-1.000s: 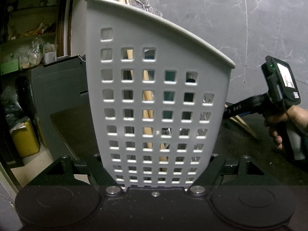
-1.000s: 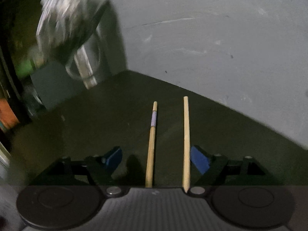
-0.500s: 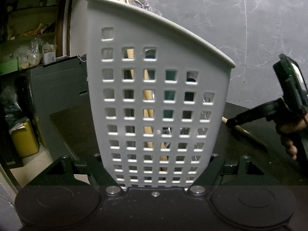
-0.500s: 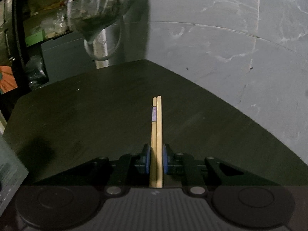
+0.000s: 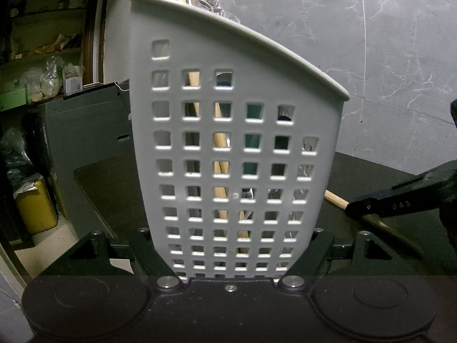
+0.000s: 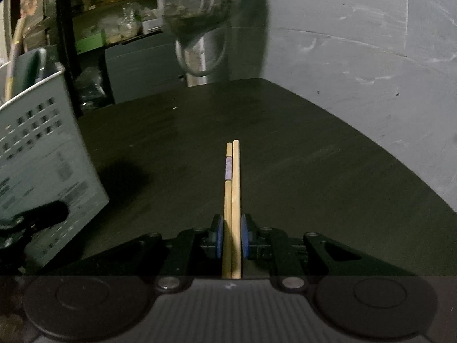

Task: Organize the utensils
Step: 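Lift the chopsticks off the table with the right gripper, then regrip the chopsticks together and slide them toward the caddy with the right gripper, then raise the chopsticks upright with the right gripper above the caddy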

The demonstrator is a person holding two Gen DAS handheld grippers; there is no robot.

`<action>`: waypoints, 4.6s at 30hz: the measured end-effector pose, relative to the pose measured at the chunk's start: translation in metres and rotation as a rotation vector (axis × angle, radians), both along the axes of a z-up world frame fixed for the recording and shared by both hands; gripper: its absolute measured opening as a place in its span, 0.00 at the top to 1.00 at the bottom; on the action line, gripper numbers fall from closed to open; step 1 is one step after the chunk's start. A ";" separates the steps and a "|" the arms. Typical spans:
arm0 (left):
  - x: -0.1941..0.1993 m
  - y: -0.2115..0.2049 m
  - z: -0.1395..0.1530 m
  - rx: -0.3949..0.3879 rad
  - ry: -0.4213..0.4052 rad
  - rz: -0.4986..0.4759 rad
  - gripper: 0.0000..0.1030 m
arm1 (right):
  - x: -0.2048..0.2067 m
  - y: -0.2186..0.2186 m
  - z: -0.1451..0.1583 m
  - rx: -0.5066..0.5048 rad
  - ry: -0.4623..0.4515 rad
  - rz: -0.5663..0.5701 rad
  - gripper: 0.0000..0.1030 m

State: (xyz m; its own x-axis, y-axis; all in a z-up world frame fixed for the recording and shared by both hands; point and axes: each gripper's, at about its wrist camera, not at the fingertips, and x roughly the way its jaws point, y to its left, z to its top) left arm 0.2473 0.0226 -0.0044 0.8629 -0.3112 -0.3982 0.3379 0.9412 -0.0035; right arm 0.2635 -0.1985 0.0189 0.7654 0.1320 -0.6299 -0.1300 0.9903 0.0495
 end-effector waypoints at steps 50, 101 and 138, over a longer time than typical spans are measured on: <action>0.003 -0.001 -0.005 -0.006 0.006 -0.003 0.25 | -0.040 0.042 0.010 -0.081 0.071 0.250 0.65; 0.007 0.008 -0.009 -0.029 0.003 -0.012 0.24 | 0.075 0.077 0.046 -0.224 0.461 0.393 0.85; 0.007 0.002 -0.009 -0.013 0.004 -0.009 0.24 | 0.045 -0.077 -0.021 0.882 0.135 0.204 0.86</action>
State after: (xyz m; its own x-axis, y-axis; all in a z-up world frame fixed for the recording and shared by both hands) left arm 0.2545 0.0244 -0.0138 0.8586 -0.3240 -0.3973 0.3460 0.9381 -0.0171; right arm 0.3086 -0.2759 -0.0022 0.6016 0.7325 -0.3187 -0.2371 0.5447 0.8044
